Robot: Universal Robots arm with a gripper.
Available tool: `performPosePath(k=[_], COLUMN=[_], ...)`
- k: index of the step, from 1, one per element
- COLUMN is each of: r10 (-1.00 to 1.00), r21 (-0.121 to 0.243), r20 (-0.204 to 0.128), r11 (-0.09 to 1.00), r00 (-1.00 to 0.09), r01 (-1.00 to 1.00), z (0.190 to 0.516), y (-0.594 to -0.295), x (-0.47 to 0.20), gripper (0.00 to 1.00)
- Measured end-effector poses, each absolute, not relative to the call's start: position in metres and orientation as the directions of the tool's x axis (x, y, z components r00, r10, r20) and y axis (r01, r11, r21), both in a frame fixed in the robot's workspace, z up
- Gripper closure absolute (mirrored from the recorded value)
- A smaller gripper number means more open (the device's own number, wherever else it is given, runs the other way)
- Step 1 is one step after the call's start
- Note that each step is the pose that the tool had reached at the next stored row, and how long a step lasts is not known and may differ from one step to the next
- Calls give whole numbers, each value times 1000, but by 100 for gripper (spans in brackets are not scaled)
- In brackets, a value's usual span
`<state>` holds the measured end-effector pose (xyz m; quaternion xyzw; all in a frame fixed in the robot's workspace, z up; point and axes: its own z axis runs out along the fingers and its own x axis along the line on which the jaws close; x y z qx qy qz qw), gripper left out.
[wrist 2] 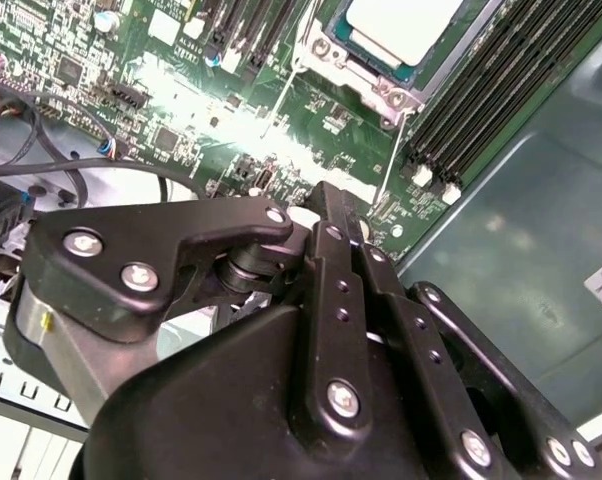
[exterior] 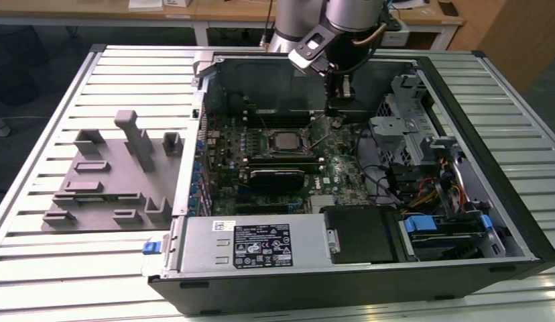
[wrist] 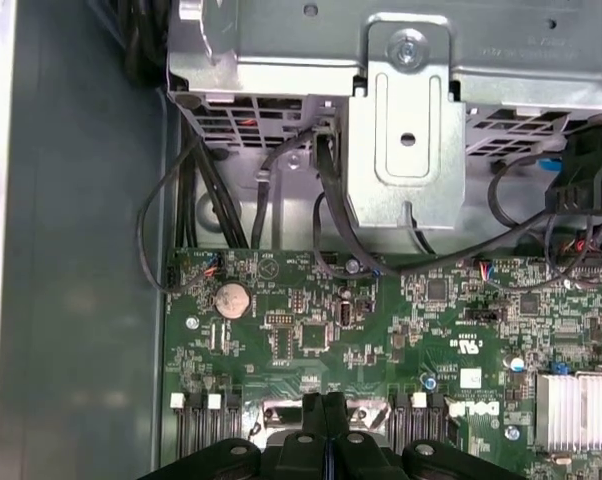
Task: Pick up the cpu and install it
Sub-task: 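Close the cpu cover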
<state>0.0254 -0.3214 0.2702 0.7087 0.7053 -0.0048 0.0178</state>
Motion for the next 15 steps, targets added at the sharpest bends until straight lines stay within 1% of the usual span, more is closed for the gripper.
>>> performPosePath(k=[15], r10=[999], r21=[19], r20=[-32], r11=[-4], r00=[5], r01=[1000], z=[263], y=[-321], x=[36], gripper=[89])
